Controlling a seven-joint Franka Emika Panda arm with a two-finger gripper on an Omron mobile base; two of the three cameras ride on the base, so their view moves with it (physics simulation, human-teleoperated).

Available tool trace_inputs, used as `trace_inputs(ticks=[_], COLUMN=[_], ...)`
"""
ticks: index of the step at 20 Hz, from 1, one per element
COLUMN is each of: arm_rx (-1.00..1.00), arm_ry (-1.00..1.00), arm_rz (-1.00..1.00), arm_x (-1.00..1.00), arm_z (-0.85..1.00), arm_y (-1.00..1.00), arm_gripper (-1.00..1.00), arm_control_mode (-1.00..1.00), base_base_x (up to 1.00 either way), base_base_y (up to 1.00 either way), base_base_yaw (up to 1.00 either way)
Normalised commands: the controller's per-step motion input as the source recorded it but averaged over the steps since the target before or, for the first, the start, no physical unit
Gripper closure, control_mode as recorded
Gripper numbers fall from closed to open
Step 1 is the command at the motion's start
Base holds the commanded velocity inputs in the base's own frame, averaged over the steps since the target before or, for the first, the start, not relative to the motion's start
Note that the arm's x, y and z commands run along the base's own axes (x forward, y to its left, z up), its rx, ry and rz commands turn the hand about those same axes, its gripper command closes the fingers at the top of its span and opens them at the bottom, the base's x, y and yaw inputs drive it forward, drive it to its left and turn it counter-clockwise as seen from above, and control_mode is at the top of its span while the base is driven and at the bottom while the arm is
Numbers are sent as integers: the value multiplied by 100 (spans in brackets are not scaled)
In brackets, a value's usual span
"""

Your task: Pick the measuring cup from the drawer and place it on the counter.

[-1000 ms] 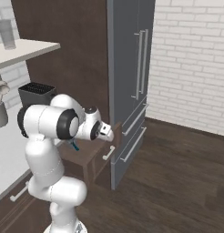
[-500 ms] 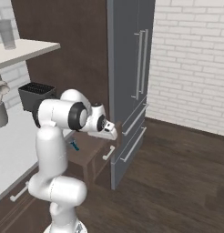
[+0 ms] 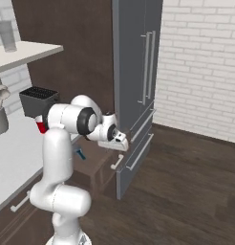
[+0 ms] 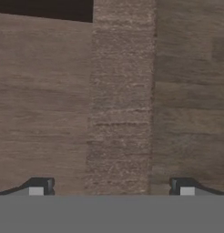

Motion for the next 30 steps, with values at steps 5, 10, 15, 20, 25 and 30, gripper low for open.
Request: trace_inputs(ticks=[5, 10, 15, 20, 25, 30], arm_rx=[0, 0, 0, 2, 0, 1], arm_ry=[1, 5, 1, 0, -3, -5], arm_rz=[0, 0, 0, 4, 16, 21], arm_x=[-19, -3, 0, 1, -2, -43], arm_z=[-16, -8, 1, 13, 80, 100], arm_y=[-90, -100, -100, -89, 9, 24], arm_gripper=[-100, -100, -100, -100, -100, -100], arm_control_mode=[-100, -100, -100, -100, -100, -100], base_base_x=[0, 0, 0, 0, 0, 0], base_base_y=[0, 0, 0, 0, 0, 0], base_base_yaw=[0, 0, 0, 0, 0, 0])
